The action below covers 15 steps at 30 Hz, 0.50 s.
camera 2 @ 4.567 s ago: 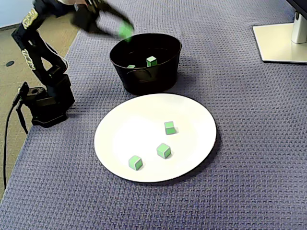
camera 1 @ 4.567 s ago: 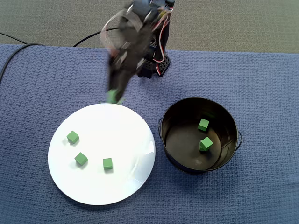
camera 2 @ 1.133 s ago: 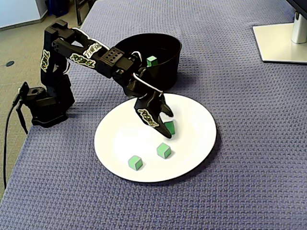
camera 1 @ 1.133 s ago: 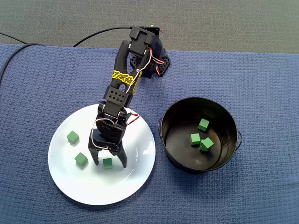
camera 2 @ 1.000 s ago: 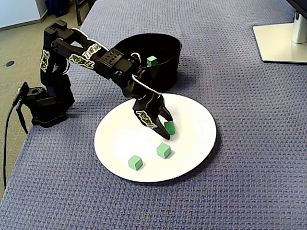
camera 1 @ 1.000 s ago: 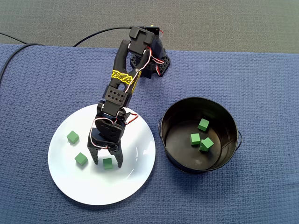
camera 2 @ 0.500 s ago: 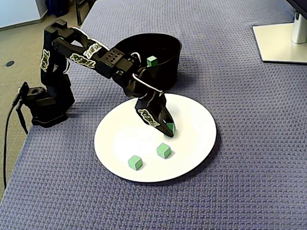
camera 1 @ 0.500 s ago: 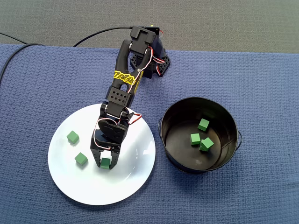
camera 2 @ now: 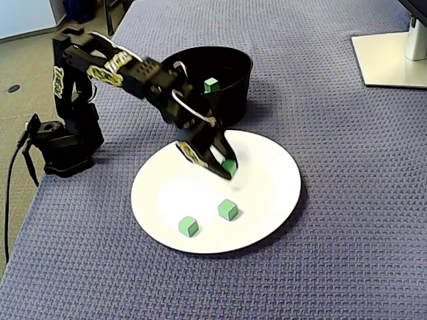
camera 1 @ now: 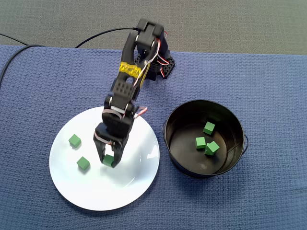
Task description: Pick up the items on the white plate and put them in the black container.
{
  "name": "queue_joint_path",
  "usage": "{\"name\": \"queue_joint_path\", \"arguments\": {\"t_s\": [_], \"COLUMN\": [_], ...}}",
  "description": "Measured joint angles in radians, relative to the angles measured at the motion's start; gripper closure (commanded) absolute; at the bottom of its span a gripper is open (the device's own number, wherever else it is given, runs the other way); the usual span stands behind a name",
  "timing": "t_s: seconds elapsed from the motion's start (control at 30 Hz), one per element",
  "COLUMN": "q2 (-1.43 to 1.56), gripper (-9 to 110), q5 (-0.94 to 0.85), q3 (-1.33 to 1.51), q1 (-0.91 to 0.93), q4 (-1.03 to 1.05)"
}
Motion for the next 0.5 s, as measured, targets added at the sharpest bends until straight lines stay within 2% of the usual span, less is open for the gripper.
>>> {"name": "queue_joint_path", "arguments": {"t_s": [0.17,0.3,0.5], "q2": [0.305,0.538,0.804], "gripper": [102,102,102], "q5": [0.173,0.394,0.836], "q3": [0.006,0.006,0.002], "q1": [0.015,0.002,-0.212], "q4": [0.089,0.109,0.225]}}
